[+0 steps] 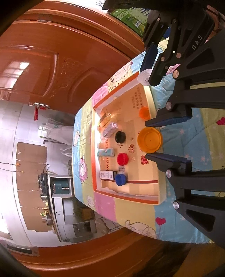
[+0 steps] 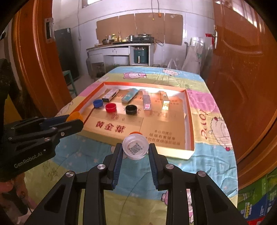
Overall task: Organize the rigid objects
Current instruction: 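Carry the yellow cap with the left tool while the right tool carries the white cap into the tray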
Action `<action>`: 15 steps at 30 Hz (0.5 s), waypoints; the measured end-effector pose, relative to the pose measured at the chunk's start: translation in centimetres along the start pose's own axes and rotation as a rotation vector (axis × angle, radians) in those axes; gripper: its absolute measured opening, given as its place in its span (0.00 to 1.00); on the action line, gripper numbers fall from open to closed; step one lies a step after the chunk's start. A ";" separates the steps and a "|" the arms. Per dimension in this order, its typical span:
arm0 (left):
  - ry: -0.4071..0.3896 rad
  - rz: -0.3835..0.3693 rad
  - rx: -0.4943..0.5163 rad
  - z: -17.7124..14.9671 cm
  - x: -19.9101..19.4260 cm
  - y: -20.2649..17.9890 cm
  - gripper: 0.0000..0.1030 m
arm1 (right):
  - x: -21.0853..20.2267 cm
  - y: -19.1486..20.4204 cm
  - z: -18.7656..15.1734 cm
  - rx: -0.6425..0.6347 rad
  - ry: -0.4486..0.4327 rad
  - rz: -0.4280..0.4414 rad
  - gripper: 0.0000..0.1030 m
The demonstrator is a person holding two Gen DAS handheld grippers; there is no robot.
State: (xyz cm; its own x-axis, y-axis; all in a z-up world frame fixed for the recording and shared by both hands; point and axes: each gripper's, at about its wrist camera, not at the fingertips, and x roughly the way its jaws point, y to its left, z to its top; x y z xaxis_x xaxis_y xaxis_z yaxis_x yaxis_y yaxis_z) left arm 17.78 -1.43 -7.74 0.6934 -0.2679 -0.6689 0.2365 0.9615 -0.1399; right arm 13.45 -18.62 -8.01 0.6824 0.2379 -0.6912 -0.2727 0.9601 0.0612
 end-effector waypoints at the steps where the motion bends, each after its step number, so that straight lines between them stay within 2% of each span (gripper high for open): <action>1: -0.002 -0.002 0.000 0.2 0.0 0.0 0.30 | 0.0 -0.1 0.3 0.000 -0.004 -0.002 0.30; 15: -0.009 -0.017 -0.014 2.9 2.0 -0.1 0.30 | 1.1 -1.9 3.0 0.017 -0.032 -0.025 0.30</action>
State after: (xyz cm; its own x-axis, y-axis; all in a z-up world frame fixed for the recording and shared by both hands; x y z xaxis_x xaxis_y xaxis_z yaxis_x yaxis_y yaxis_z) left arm 21.16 -2.20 -6.92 0.6953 -0.2850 -0.6598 0.2388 0.9575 -0.1619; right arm 16.81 -19.75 -6.74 0.7101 0.2178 -0.6696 -0.2436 0.9682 0.0565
